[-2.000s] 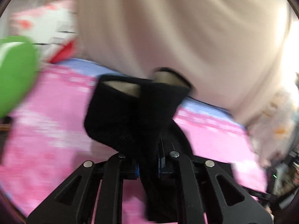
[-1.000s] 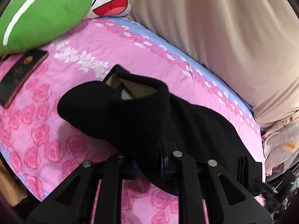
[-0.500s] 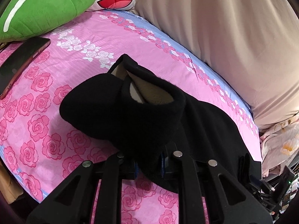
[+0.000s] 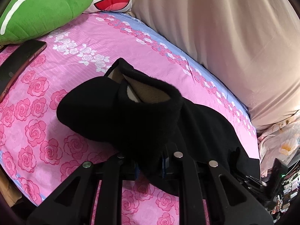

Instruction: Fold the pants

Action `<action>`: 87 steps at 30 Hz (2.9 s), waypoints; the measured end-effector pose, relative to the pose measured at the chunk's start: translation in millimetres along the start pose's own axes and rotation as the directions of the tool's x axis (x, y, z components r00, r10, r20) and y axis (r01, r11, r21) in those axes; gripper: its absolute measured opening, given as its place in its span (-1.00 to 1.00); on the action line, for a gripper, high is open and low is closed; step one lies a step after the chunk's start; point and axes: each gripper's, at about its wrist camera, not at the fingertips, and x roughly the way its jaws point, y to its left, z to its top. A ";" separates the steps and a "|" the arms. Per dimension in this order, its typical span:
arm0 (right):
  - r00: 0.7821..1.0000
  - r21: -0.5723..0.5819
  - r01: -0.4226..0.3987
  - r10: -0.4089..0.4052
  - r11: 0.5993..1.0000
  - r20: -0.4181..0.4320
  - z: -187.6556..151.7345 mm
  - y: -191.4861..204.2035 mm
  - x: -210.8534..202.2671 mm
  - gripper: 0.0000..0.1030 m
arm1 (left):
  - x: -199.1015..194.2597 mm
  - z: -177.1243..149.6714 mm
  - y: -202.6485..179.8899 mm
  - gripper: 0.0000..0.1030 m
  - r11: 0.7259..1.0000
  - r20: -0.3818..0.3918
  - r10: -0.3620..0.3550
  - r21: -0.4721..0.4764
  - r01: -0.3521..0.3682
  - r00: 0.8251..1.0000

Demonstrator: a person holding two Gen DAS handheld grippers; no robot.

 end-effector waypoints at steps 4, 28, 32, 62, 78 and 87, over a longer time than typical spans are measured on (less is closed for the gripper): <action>0.992 0.053 -0.111 0.107 0.992 0.073 19.3 0.7 -32.0 -0.54 | 0.0 1.3 7.8 -0.67 0.998 -0.016 -0.042 -0.040 0.042 0.999; 0.957 -0.165 -0.290 0.282 0.943 -0.069 132.5 108.9 59.9 -0.53 | 11.7 13.3 87.8 -0.66 0.921 0.012 -0.092 -0.380 0.089 0.996; 0.947 -0.188 -0.307 0.282 0.933 -0.151 159.7 140.5 124.5 -0.54 | 9.7 11.1 86.3 -0.67 0.930 0.022 -0.078 -0.359 0.081 0.997; 0.957 0.496 -0.204 0.066 0.844 0.282 -46.1 -195.3 -122.9 0.31 | 25.4 -148.1 -312.7 0.69 0.723 -0.292 -0.213 0.594 0.351 0.932; 0.963 0.265 -0.264 0.241 0.927 0.117 -13.3 -95.2 -50.6 0.41 | -34.8 -41.4 -180.8 0.83 0.944 0.093 0.015 0.327 -0.045 0.996; 0.959 0.397 -0.283 0.256 0.873 0.121 -50.4 -119.3 -81.4 0.36 | -25.1 -42.5 -172.8 0.84 0.938 0.055 -0.010 0.345 -0.010 0.998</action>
